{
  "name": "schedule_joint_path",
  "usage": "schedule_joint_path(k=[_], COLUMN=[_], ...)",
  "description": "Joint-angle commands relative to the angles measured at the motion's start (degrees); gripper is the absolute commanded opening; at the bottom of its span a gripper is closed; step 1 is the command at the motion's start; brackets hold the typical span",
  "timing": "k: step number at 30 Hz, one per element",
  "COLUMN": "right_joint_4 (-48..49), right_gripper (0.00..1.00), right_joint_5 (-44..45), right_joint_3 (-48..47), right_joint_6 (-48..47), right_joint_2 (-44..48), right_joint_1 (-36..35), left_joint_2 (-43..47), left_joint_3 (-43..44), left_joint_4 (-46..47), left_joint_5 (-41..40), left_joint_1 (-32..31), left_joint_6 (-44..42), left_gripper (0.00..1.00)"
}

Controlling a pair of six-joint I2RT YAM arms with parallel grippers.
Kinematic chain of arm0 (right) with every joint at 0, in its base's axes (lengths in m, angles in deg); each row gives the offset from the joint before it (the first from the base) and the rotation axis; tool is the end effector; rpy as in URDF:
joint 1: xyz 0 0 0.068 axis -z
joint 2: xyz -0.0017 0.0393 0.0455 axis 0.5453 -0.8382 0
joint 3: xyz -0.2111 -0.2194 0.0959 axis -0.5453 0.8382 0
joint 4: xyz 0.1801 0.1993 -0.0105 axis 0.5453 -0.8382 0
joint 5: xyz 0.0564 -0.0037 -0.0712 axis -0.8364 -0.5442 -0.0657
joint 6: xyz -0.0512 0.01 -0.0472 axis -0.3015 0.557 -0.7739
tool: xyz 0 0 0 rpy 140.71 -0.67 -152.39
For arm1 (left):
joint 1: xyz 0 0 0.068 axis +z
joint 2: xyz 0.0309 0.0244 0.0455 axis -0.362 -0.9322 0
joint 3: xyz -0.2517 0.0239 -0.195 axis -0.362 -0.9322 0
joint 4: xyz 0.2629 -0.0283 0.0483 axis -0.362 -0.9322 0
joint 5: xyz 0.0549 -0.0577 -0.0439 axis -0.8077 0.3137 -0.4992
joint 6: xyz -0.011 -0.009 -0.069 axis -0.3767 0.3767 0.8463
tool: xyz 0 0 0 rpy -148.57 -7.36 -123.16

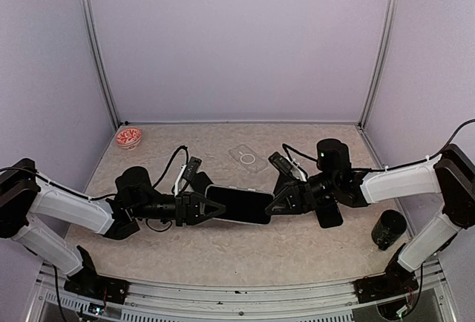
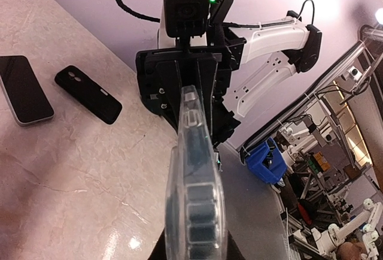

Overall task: Put the phone into the phone case
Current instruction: Press the phone case onto the phone.

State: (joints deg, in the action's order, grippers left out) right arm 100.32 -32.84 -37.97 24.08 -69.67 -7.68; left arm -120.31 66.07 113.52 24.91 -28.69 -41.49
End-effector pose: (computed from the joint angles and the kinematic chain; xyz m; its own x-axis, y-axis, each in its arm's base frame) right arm 0.1990 0.2436 0.2518 -0.6553 -0.3534 -0.6675 -0.6425 -0.2037 0.7387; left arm 0.1553 -0.2388 0.2414 -0.6745 -0.0247 -0.7379 0.7367 0.0429 -0.6748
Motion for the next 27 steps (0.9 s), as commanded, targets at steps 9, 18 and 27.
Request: schedule_joint_path(k=[9, 18, 27], right_joint_4=[-10.0, -15.6, -16.7], right_gripper=[0.00, 0.00, 0.00], right_joint_5=[3.8, 7.6, 8.9], right_joint_3=[-4.0, -4.9, -5.0], right_joint_6=[-5.5, -8.4, -9.0], right_joint_2=[1.2, 1.3, 1.1], right_joint_1=[-2.1, -2.2, -2.0], left_joint_2=[-1.9, -1.3, -1.3], left_joint_3=[1.1, 1.3, 1.3], left_joint_4=[-2.7, -4.1, -4.2], left_joint_5=[-5.4, -6.0, -5.9], left_joint_1=[0.4, 0.4, 0.4], left_joint_6=[-2.4, -3.5, -3.6], left_gripper=[0.42, 0.25, 0.04])
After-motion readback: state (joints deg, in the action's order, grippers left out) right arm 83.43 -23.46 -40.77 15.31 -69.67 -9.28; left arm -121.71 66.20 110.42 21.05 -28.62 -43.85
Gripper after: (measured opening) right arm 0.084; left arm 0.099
